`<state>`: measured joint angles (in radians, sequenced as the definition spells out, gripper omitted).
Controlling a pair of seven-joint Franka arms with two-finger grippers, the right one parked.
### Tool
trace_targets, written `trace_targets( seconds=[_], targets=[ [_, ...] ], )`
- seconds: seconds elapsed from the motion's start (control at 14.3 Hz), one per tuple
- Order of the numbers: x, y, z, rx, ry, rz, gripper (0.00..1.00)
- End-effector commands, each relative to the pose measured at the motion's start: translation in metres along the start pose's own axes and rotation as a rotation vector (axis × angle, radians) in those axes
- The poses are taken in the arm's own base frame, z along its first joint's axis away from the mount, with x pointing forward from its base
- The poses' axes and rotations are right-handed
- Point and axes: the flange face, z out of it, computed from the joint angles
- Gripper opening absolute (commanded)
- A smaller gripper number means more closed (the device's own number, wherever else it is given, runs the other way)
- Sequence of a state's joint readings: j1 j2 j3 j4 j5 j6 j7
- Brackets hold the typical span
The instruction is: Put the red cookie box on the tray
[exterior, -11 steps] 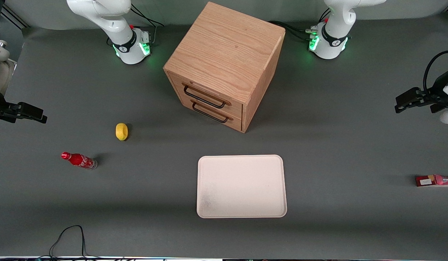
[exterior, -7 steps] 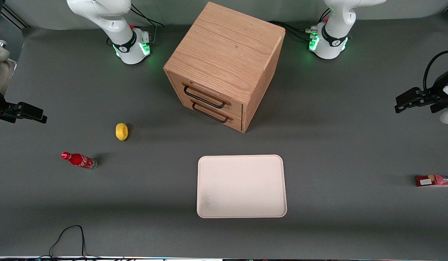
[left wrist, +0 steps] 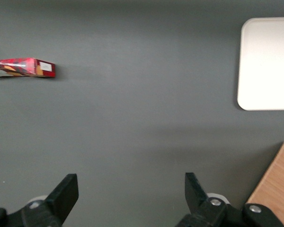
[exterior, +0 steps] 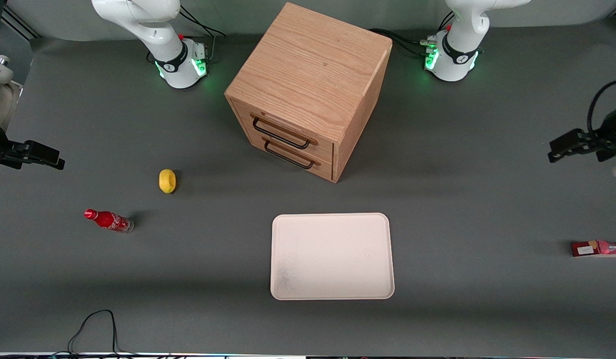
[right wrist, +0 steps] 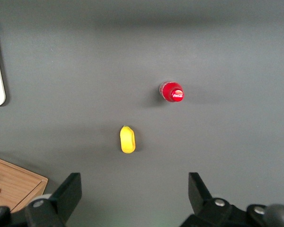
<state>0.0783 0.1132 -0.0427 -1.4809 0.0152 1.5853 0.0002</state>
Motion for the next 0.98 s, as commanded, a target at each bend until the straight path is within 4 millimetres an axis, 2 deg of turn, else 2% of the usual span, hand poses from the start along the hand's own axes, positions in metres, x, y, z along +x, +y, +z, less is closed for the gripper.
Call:
trace_targets(
  seconds=[0.0,0.14,0.28,0.42,0.7,0.91],
  targets=[
    [0.035,-0.05,0.011,-0.004,0.01,-0.044,1.0],
    [0.061,-0.089,0.021,-0.004,0.028,-0.029,1.0],
    [0.081,-0.151,0.035,-0.004,0.048,-0.057,1.0],
    [0.09,-0.209,0.053,-0.002,0.062,-0.033,1.0],
    [0.085,-0.296,0.079,0.013,0.105,-0.046,1.0],
    [0.071,-0.343,0.092,0.02,0.12,-0.045,1.0]
  ],
)
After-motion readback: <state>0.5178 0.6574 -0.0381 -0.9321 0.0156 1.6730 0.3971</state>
